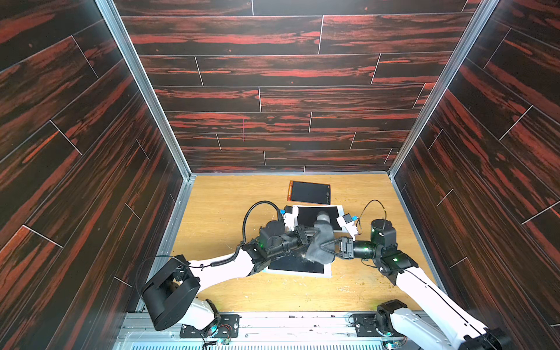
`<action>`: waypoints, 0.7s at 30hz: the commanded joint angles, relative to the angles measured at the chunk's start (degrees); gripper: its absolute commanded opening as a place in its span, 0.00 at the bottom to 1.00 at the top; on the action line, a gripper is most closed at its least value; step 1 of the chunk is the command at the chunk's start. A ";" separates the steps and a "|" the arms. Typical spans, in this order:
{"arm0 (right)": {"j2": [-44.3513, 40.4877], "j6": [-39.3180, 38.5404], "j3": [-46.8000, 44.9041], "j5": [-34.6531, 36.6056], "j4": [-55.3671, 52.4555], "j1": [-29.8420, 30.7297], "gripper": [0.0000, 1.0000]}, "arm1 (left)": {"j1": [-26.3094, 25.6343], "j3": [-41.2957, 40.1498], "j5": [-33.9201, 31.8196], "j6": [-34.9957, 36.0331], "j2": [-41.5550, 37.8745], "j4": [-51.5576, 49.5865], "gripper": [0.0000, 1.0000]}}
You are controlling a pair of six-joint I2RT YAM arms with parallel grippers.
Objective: Wipe the drawing tablet
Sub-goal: Pick up the cleaning item at the center of the board.
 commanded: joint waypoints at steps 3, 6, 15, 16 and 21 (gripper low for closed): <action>-1.14 5.21 -2.31 -3.22 8.21 -0.03 0.94 | 1.61 -4.02 -4.10 -9.03 -4.87 17.10 0.00; -0.88 9.03 -3.61 -3.69 14.69 -0.05 0.96 | 1.79 -3.93 -4.32 -13.25 -3.55 22.64 0.00; 6.79 34.11 -6.44 -9.16 58.82 -0.03 0.96 | 1.09 -1.15 -3.31 -25.48 6.59 38.44 0.00; 8.22 37.61 -6.56 -9.39 65.21 0.06 0.96 | 0.99 -0.95 -3.47 -26.19 7.19 38.88 0.00; 17.49 51.09 -5.96 -9.02 87.40 0.07 0.96 | -0.07 0.22 -3.90 -26.09 7.47 38.81 0.00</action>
